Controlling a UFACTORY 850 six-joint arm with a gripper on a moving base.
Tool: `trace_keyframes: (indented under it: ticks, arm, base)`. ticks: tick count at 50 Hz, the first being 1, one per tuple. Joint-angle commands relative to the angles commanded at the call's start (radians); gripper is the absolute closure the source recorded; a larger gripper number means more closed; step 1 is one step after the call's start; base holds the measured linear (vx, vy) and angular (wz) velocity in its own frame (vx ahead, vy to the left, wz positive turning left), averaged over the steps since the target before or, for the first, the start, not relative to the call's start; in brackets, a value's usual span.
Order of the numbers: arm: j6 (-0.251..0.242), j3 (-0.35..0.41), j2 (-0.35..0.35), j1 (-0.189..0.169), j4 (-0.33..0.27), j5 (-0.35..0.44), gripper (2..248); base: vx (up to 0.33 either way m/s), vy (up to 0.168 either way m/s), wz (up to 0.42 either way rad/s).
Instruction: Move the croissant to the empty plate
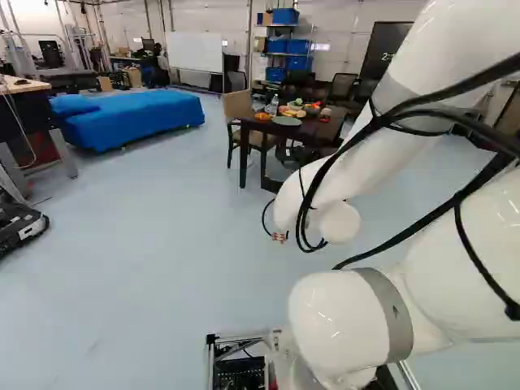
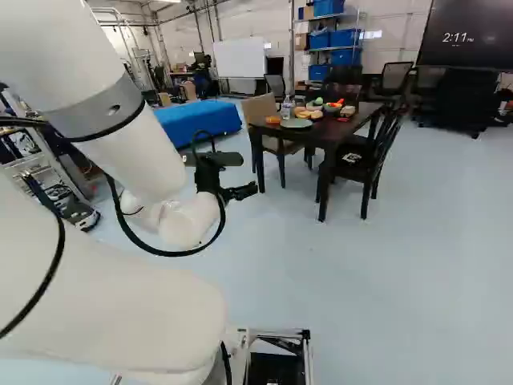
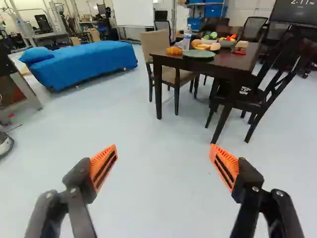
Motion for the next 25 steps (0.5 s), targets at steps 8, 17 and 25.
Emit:
trace_keyframes:
  ticks: [8,17,25]
  arm:
    - [0.000,0.000,0.000,0.000,0.000,0.000,3]
    - [0.000,0.000,0.000,0.000,0.000,0.000,3]
    - [0.000,0.000,0.000,0.000,0.000,0.000,3]
  base:
    - [0.169,0.044,-0.015]
    - [0.174,0.046,-0.013]
    - [0.160,0.044,-0.007]
